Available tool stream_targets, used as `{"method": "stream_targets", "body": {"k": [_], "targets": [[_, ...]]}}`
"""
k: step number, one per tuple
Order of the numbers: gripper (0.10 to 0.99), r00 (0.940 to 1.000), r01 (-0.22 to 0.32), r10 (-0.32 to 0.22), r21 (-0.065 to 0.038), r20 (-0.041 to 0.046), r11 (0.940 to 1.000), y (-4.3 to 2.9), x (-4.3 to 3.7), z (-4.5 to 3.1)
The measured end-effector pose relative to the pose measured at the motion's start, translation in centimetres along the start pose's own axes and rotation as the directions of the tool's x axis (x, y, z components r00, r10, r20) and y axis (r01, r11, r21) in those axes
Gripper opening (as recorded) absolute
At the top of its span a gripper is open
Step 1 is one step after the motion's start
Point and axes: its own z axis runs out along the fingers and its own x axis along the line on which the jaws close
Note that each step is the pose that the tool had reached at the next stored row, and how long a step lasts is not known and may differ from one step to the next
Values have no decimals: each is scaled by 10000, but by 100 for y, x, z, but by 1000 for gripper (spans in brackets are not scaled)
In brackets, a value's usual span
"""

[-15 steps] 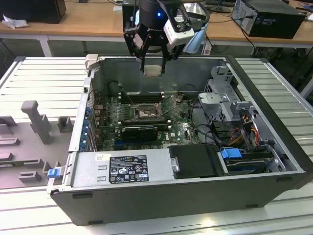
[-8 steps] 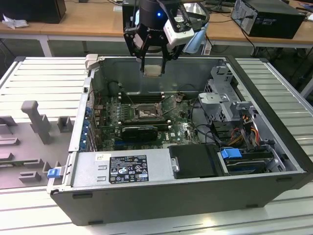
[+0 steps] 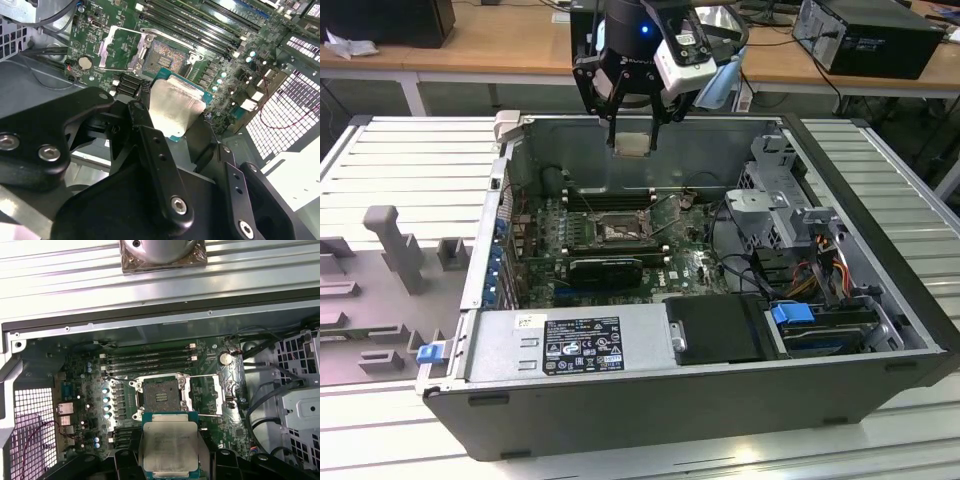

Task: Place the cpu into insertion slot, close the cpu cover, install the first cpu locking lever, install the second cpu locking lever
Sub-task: 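Place the cpu into insertion slot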

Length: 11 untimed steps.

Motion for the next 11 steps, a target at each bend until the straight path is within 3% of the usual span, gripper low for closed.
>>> {"method": "stream_targets", "body": {"k": [11], "targets": [[529,10000,-70,70,-2,7,10000,0,0,0]]}}
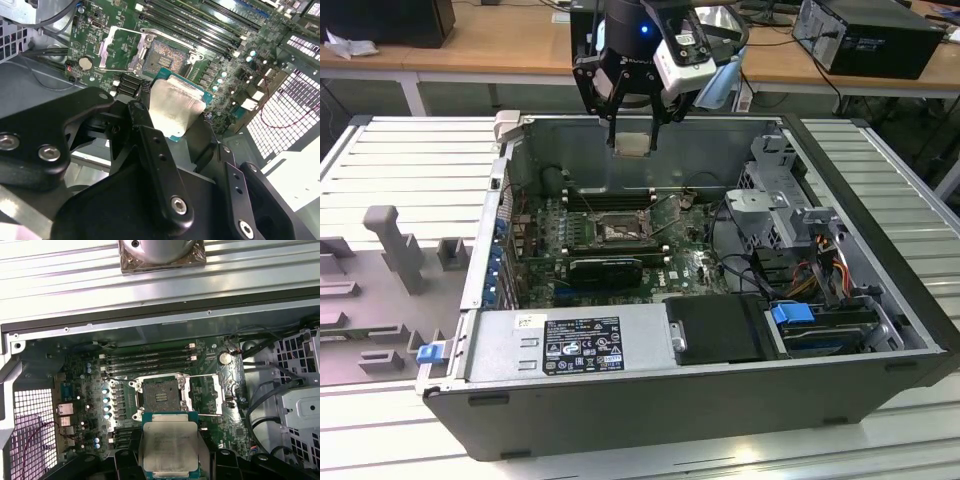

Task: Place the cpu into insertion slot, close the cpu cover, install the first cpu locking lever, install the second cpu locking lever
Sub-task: 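Place the cpu into insertion slot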

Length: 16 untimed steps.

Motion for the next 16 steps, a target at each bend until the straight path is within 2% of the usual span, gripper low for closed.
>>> {"method": "stream_targets", "body": {"k": [16], "targets": [[529,9999,-158,158,-3,13,9999,0,0,0]]}}
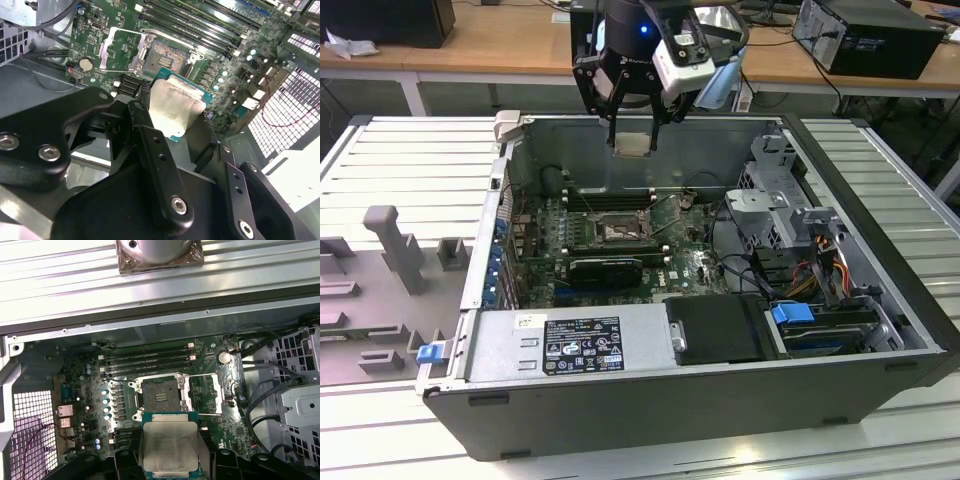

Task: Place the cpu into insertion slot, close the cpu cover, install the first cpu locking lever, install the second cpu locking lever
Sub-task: 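Place the cpu into insertion slot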

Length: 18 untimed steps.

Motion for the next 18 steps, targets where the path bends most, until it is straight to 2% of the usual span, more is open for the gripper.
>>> {"method": "stream_targets", "body": {"k": [18], "targets": [[529,9990,-440,440,-10,39,9990,0,0,0]]}}
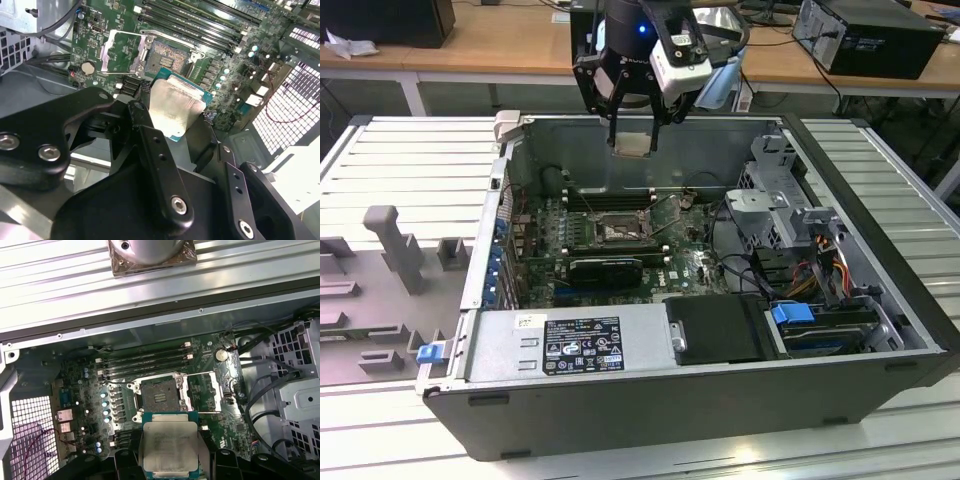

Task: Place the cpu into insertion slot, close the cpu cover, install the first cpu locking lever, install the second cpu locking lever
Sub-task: 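Place the cpu into insertion slot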

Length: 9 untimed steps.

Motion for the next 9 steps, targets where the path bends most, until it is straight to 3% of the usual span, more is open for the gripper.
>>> {"method": "stream_targets", "body": {"k": [9], "targets": [[529,9998,-203,203,-3,18,9998,0,0,0]]}}
